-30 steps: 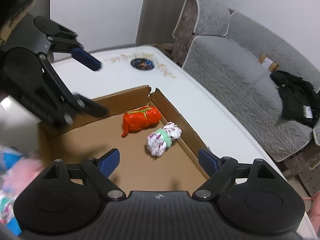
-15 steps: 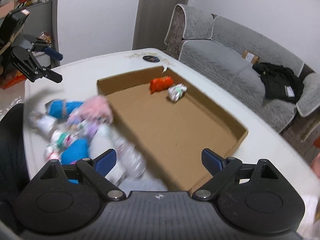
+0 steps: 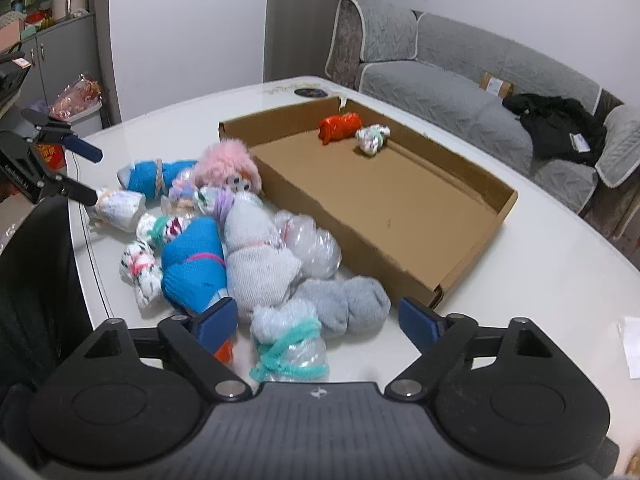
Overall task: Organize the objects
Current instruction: 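Grasp the white cloth roll with the left tool while the right tool grasps the clear teal-tied bundle, then carry both bundles into the box and release them beside the red bundle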
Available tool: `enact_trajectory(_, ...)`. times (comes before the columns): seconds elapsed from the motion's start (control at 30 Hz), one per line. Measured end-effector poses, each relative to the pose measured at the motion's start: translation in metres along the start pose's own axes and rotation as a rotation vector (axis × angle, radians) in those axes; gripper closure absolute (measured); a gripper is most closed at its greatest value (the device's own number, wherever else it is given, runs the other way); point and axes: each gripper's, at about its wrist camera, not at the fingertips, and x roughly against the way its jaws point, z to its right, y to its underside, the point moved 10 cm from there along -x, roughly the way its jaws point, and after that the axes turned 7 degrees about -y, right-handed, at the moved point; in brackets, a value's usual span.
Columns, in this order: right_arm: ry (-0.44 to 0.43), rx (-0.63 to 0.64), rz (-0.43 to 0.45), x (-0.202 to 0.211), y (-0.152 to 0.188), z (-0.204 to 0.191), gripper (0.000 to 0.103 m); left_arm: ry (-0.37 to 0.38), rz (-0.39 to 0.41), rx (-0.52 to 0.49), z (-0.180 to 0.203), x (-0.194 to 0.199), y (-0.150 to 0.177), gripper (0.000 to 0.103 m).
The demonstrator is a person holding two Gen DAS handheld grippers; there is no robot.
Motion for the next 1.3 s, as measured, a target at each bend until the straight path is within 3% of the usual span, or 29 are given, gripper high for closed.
enact_trajectory(0.1,-0.011,-0.007,-0.017,-0.008,0.007,-0.001,0.037,0.031,-0.029,0.014,0.01,-0.009,0.01,0.007)
enact_trajectory(0.33,-0.056,-0.033,-0.066,-0.024,0.025,-0.007,0.048,0.09,-0.05,-0.001,0.038,-0.018,0.016,0.01)
enact_trajectory(0.43,-0.082,-0.046,-0.08,-0.024,0.03,-0.01,0.061,0.111,-0.048,-0.023,0.053,-0.018,0.014,0.014)
enact_trajectory(0.73,-0.101,-0.077,-0.079,-0.017,0.041,-0.005,0.064,0.085,-0.039,-0.029,0.053,-0.028,0.0,0.026)
enact_trajectory(0.83,-0.106,-0.085,-0.074,-0.014,0.043,-0.004,0.064,0.07,-0.033,-0.047,0.052,-0.028,-0.002,0.044)
enact_trajectory(0.97,-0.109,-0.096,-0.061,-0.011,0.043,-0.002,0.066,0.095,-0.036,-0.03,0.053,-0.024,-0.001,0.059)
enact_trajectory(1.3,-0.086,-0.117,-0.039,0.005,0.036,0.01,0.067,0.105,-0.013,-0.005,0.047,0.002,-0.005,0.06)
